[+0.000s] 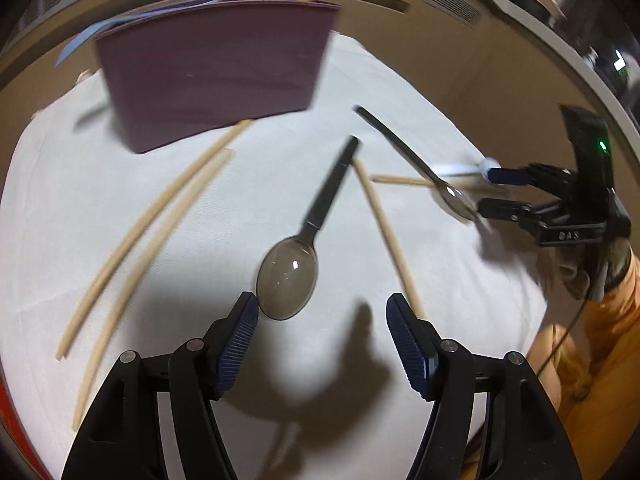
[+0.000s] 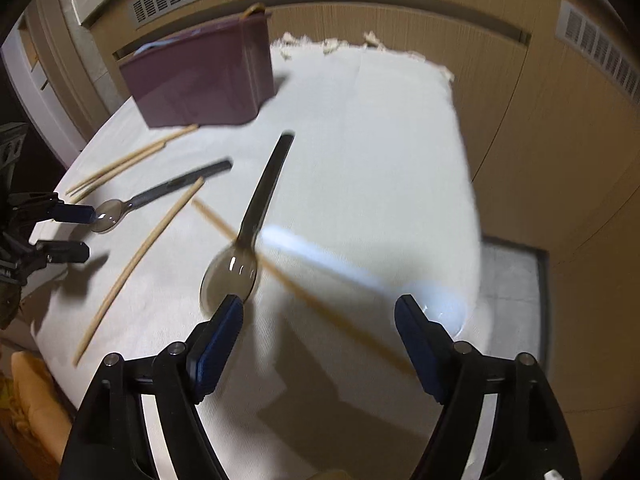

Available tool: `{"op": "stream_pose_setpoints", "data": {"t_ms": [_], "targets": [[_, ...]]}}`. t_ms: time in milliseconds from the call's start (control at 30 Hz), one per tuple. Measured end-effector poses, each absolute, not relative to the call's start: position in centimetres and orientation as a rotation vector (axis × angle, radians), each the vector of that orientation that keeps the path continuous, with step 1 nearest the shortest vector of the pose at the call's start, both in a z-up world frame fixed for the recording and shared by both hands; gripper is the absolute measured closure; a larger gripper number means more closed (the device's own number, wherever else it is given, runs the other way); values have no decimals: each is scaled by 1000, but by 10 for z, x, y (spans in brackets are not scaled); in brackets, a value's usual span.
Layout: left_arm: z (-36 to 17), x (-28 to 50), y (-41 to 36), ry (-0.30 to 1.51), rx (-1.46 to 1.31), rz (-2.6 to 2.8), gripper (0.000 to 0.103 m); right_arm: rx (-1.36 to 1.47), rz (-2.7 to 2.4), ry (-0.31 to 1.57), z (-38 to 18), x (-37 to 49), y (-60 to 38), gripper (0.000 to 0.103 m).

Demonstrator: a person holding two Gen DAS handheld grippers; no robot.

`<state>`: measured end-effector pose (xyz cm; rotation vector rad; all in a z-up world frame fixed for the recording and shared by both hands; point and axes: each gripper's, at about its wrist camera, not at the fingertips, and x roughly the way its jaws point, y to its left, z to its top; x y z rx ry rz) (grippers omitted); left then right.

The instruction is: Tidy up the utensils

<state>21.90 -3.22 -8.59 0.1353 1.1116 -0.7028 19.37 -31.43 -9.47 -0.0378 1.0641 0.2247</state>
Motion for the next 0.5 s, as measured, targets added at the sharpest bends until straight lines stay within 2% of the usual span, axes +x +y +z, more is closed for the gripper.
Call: {"op": "stream_pose_setpoints", "data": {"t_ms": [233, 367, 433, 500], "targets": [[-76, 210, -36, 1083, 163, -656, 31, 73, 419, 1085, -99, 177, -288, 27], [-72, 209, -33, 1070, 157, -634, 31, 42, 456, 1075, -102, 173, -273, 27], [-67, 205, -33, 1043, 160, -628, 31, 43, 450, 1074, -105, 173, -272, 24], [-64, 204, -37, 1003, 178, -620, 31, 58, 460, 1071, -106, 172, -270, 14]]}}
